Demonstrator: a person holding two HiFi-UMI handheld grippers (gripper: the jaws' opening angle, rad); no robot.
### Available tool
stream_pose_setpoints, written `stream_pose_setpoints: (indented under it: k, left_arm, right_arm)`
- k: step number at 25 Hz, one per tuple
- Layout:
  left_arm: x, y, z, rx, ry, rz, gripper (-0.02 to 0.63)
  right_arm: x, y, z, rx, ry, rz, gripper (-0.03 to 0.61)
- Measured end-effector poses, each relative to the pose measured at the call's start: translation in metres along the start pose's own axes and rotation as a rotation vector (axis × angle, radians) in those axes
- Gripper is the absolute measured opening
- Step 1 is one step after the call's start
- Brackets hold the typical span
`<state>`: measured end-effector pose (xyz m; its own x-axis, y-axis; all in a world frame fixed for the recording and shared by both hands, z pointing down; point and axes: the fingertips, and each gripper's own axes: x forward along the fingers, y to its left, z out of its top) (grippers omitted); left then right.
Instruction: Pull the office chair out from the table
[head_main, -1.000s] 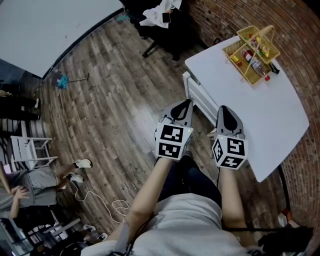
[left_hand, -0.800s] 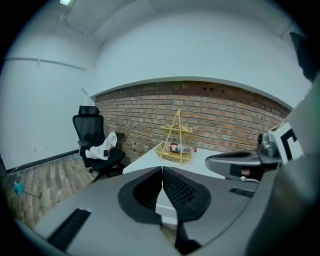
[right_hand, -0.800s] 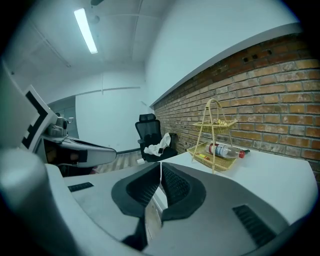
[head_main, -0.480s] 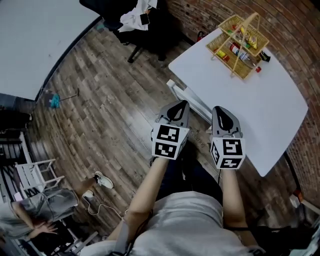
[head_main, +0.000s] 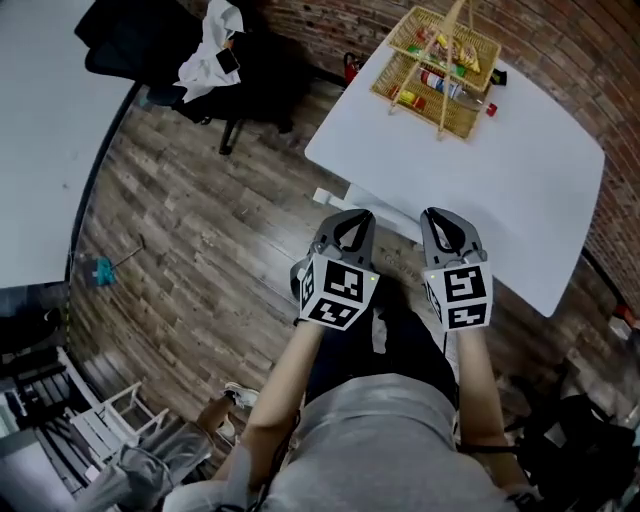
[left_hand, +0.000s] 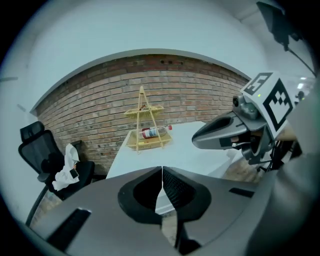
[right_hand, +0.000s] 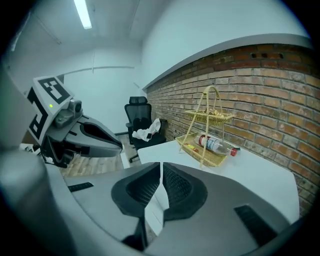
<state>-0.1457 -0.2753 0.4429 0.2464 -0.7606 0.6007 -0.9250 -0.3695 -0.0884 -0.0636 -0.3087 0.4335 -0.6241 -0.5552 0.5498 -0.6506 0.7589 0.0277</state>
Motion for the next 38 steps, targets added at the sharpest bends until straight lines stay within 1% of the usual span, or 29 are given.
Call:
stream_pose_setpoints:
  k: [2, 5, 6, 7, 11, 12, 16, 19, 20, 21, 22, 23, 26, 28, 31, 35, 38]
  left_arm:
    - [0.005, -0.002, -0.003, 0.069, 0.017, -0.050, 0.015]
    - [0.013, -0.007, -0.004, 0.198, 0.038, -0.115, 0.017]
    - [0.016, -0.009, -0.005, 0.230, 0.042, -0.140, 0.017]
    - [0.019, -0.011, -0.005, 0.249, 0.043, -0.166, 0.017]
    - [0.023, -0.012, -0.006, 0.261, 0.034, -0.260, 0.017]
    - [0.023, -0.013, -0.007, 0.281, 0.036, -0.278, 0.017]
    - [0.029, -0.018, -0.013, 0.402, 0.053, -0.332, 0.018]
    - [0.033, -0.025, -0.016, 0.443, 0.072, -0.392, 0.028]
    - [0.034, -0.027, -0.017, 0.454, 0.079, -0.410, 0.052]
    - [0.035, -0.029, -0.018, 0.468, 0.087, -0.423, 0.088]
    - [0.036, -0.030, -0.020, 0.488, 0.096, -0.430, 0.104]
    - [0.036, -0.031, -0.021, 0.511, 0.103, -0.433, 0.109]
    - [0.039, -0.031, -0.023, 0.575, 0.121, -0.434, 0.124]
    - [0.043, -0.029, -0.026, 0.608, 0.134, -0.431, 0.137]
    - [0.047, -0.025, -0.034, 0.671, 0.179, -0.425, 0.149]
    - [0.051, -0.026, -0.047, 0.759, 0.241, -0.438, 0.150]
    - [0.055, -0.032, -0.055, 0.821, 0.280, -0.463, 0.155]
  right_arm:
    - [0.002, 0.002, -0.004, -0.005, 0.028, -0.021, 0.017]
    - [0.007, 0.008, -0.008, 0.008, 0.053, -0.022, 0.018]
    - [0.008, 0.008, -0.011, 0.011, 0.065, -0.026, 0.018]
    - [0.009, 0.008, -0.014, 0.015, 0.075, -0.034, 0.018]
    - [0.013, 0.008, -0.019, 0.033, 0.104, -0.080, 0.018]
    - [0.014, 0.009, -0.020, 0.038, 0.109, -0.087, 0.018]
    - [0.012, 0.012, -0.026, 0.040, 0.130, -0.099, 0.018]
    - [0.010, 0.013, -0.029, 0.034, 0.144, -0.098, 0.018]
    - [0.010, 0.013, -0.030, 0.025, 0.151, -0.091, 0.018]
    - [0.009, 0.014, -0.032, 0.013, 0.160, -0.082, 0.033]
    - [0.008, 0.016, -0.033, -0.001, 0.170, -0.070, 0.102]
    - [0.007, 0.017, -0.034, -0.017, 0.181, -0.058, 0.141]
    - [0.007, 0.022, -0.038, -0.102, 0.212, -0.021, 0.141]
    - [0.009, 0.025, -0.044, -0.194, 0.248, 0.017, 0.141]
    - [0.014, 0.032, -0.054, -0.336, 0.325, 0.067, 0.141]
    - [0.021, 0.035, -0.070, -0.510, 0.419, 0.104, 0.141]
    - [0.026, 0.031, -0.087, -0.586, 0.475, 0.119, 0.145]
